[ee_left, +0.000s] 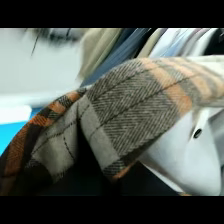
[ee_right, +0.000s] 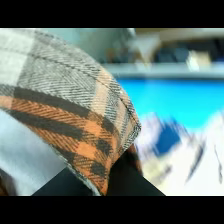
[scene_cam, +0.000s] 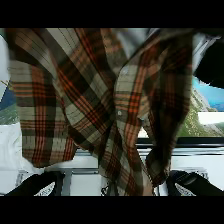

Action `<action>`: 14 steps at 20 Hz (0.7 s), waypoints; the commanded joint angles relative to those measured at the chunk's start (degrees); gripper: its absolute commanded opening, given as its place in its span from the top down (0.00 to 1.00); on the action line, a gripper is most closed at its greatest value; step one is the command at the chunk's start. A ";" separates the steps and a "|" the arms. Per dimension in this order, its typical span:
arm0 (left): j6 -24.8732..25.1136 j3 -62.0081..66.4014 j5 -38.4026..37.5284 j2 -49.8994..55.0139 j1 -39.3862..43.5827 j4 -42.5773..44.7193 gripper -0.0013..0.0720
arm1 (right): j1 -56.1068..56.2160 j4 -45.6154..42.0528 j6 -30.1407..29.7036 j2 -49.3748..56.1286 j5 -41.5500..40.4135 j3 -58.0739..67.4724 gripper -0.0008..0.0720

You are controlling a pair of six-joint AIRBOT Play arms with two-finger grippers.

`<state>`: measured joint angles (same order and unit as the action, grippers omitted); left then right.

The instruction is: Fold the clothes and pants, and hang the long-sleeved shirts on hangers.

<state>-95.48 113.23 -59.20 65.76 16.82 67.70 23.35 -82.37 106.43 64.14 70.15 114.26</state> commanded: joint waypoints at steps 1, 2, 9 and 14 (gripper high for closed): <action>-2.56 -8.83 -22.14 9.94 -7.65 -0.35 0.96 | -3.63 0.07 -4.70 12.74 17.79 -1.05 0.95; -0.22 -11.21 -28.44 12.90 -8.13 -0.42 0.96 | -4.15 -0.15 -4.96 16.59 20.37 -1.09 0.95; 7.34 -29.00 -33.79 12.81 -2.58 -0.15 0.96 | 0.83 -3.45 -6.16 23.93 26.56 -4.28 0.95; 9.81 -38.97 -29.86 5.84 0.83 0.28 0.96 | 5.22 -7.65 -1.05 14.10 25.92 -18.29 0.95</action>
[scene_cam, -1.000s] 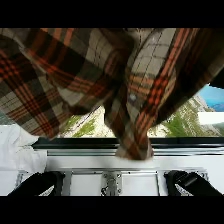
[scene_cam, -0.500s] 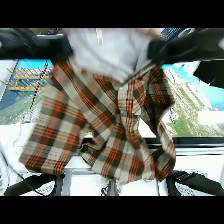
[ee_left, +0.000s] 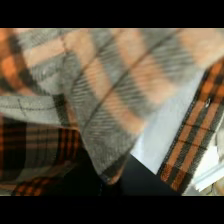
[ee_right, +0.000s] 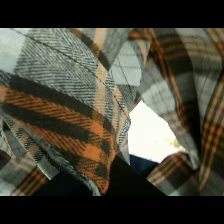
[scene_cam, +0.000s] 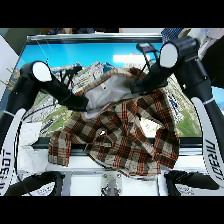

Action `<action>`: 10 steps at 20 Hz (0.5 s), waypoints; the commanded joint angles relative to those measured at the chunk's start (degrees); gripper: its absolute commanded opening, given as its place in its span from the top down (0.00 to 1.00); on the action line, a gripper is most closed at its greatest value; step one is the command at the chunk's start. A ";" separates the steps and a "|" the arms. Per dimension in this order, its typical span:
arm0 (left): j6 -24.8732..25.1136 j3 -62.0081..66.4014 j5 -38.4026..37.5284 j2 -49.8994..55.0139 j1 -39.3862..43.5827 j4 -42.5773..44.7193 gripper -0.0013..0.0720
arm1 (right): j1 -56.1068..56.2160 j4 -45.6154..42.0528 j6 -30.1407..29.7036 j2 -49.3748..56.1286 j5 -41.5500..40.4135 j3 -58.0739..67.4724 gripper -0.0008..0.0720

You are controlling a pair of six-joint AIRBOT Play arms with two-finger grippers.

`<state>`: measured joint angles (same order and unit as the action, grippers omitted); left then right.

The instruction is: Fold the clothes and pants, and hang the long-sleeved shirts on hangers.

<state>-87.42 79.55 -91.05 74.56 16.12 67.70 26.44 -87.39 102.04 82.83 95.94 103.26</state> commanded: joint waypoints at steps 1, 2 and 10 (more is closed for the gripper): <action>1.70 -6.67 4.24 -3.76 1.42 0.31 0.96 | 2.25 -2.84 5.09 -7.19 -2.64 -11.50 0.95; 1.68 -7.26 5.88 -3.91 1.05 0.20 0.96 | 2.08 -3.06 7.58 -10.08 -5.95 -16.33 0.95; 0.61 3.76 7.15 4.83 2.27 -3.98 0.96 | 0.04 -2.82 18.23 -22.10 -18.23 -33.94 0.95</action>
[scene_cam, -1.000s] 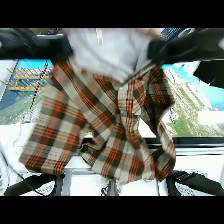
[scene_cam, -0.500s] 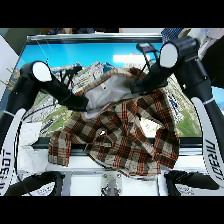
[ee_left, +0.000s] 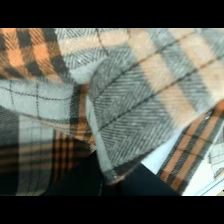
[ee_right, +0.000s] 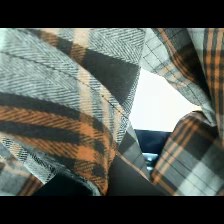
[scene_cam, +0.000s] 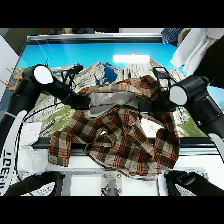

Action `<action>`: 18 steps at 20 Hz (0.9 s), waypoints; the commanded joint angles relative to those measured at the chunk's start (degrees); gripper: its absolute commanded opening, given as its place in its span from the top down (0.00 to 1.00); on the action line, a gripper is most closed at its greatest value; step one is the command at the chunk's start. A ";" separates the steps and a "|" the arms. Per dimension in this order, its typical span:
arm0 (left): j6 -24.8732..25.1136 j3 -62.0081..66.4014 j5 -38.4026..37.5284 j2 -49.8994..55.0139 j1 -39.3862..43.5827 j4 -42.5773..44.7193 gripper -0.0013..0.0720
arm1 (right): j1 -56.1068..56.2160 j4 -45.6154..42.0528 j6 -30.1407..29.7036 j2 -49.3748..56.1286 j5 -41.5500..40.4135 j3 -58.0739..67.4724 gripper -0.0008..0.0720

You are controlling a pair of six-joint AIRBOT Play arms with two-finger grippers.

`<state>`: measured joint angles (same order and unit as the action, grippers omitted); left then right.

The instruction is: Fold the clothes and pants, and hang the long-sleeved shirts on hangers.

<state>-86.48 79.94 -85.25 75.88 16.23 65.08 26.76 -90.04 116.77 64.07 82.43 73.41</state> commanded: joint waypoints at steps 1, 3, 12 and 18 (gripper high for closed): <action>-0.37 3.32 1.51 4.13 2.80 -1.16 0.96 | -0.37 -0.17 3.48 -3.50 -5.44 -4.09 0.95; -1.75 3.34 1.27 6.05 5.01 1.46 0.96 | -0.87 -0.17 3.34 -3.76 -7.26 -4.09 0.95; -2.29 3.37 0.11 3.34 4.98 1.40 0.01 | -0.96 1.81 -1.46 -3.74 -7.41 -4.09 0.95; -6.14 3.37 4.66 -5.57 -7.72 1.49 0.01 | -0.96 2.86 -4.52 -3.76 -7.30 -4.09 0.95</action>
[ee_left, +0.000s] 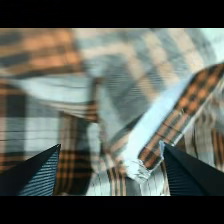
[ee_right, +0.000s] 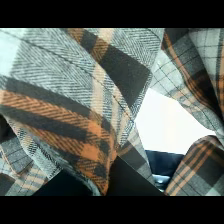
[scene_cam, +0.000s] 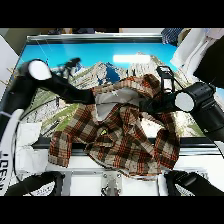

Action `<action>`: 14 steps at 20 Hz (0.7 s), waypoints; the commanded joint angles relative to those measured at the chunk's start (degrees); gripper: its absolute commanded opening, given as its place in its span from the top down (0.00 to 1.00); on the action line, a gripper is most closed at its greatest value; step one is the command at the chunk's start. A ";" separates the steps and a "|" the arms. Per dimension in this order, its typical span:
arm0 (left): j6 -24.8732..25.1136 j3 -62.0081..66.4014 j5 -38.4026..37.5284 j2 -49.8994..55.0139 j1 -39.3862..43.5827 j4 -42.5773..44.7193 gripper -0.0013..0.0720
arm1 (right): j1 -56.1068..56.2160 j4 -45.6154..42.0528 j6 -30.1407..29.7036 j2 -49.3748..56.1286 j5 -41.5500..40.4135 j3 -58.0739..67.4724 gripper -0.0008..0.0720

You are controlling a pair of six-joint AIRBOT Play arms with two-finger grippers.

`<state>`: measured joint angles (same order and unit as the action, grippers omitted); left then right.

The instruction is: Fold the clothes and pants, and hang the long-sleeved shirts on hangers.

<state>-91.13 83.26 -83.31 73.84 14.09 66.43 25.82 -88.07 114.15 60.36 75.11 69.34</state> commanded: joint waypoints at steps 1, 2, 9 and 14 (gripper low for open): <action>-1.49 0.04 4.57 -4.42 -8.44 0.20 0.01 | -0.02 0.87 -1.90 -0.04 0.39 -0.02 0.95; -1.53 0.04 6.54 -4.92 -11.08 1.53 0.02 | -0.02 0.87 -1.90 -0.04 0.83 -0.02 0.95; -4.28 0.02 13.79 2.84 -17.97 38.27 0.12 | -0.02 0.87 -1.88 -0.02 1.86 -0.04 0.95; -4.24 0.04 19.82 15.56 -18.34 52.61 0.12 | -0.02 0.87 -1.88 0.07 1.86 -0.04 0.95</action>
<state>-95.11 83.26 -67.57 83.37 -3.73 107.46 25.82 -87.24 112.29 60.38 76.93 69.32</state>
